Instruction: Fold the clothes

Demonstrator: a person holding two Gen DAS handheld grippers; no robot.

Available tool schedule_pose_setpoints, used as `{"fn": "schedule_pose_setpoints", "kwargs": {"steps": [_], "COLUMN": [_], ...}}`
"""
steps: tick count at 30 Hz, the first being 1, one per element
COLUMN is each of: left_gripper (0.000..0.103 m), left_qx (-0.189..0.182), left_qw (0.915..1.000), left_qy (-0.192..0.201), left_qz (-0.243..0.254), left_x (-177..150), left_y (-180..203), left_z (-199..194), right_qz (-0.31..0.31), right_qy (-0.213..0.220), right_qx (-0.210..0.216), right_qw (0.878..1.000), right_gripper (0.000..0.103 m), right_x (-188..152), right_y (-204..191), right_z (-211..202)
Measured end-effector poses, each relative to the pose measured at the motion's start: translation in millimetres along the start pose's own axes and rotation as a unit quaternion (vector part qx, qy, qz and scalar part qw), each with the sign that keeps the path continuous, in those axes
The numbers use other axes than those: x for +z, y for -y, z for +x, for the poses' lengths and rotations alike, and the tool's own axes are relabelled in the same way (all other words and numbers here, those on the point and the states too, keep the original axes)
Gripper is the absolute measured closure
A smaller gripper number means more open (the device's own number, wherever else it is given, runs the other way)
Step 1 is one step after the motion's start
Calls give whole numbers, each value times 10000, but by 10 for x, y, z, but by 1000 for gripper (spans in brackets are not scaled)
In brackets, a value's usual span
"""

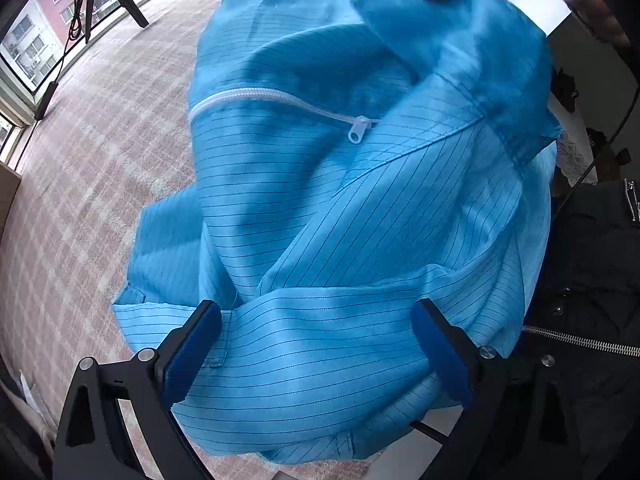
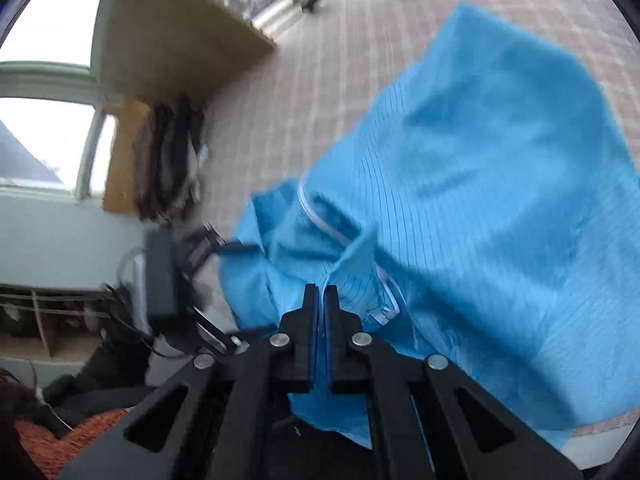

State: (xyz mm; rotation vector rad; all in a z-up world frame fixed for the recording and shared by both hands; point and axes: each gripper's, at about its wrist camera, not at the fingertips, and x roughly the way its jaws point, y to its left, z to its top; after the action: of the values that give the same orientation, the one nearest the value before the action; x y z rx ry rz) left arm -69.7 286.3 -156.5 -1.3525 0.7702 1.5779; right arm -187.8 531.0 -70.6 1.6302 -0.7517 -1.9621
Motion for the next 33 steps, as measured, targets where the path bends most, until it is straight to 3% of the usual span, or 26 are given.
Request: {"fn": "schedule_pose_setpoints", "kwargs": {"steps": [1,4,7,8,9,13,19,20,21,22,23,24,25,28,33], "left_gripper": [7,7,7,6,6,6,5,6,7,21,54,72,101,101,101], "left_qx": [29,230,351,337,259,-83,326,286,203,86,-63,-245,-464,-843,-760], "left_qw": [10000,9995,9983,9978,9976,9972,9886,9889,9897,9908,9920,9934,9949,9945,9889], "left_qy": [37,193,462,566,632,653,605,584,569,546,514,454,384,562,1277], "left_qz": [-51,-109,6,54,92,356,1343,1338,1297,1235,1155,1022,803,262,-49], "left_x": [27,133,250,295,356,798,1109,1165,1217,1253,1274,1269,1257,1166,1045], "left_y": [-27,-80,-41,-30,-15,211,696,715,718,700,662,603,508,211,-114], "left_z": [-28,-168,-352,-409,-432,-356,-84,-45,-10,21,46,58,61,-80,-672], "right_qz": [-3,-433,-1066,-1155,-1144,-1035,-716,-627,-483,-316,-212,-107,-2,210,84], "right_qy": [316,419,139,3,-113,-513,-569,-522,-499,-467,-336,-205,-75,325,787], "right_qx": [7,-810,-1384,-1475,-1530,-1679,-1546,-1536,-1496,-1445,-1413,-1380,-1347,-1104,-1052], "right_qw": [9995,9949,9845,9823,9815,9790,9837,9848,9863,9879,9892,9902,9909,9931,9913], "right_gripper": [100,90,60,46,44,44,44,53,83,97,100,100,100,100,100], "right_x": [64,84,-212,-336,-480,-995,-1272,-1267,-1256,-1241,-1225,-1208,-1192,-1096,-746], "right_y": [-8,-76,-151,-75,-8,192,359,417,488,549,570,592,613,606,440], "right_z": [-138,-337,-398,-483,-495,-378,-120,-104,-98,-119,-188,-257,-326,-589,-924]}}
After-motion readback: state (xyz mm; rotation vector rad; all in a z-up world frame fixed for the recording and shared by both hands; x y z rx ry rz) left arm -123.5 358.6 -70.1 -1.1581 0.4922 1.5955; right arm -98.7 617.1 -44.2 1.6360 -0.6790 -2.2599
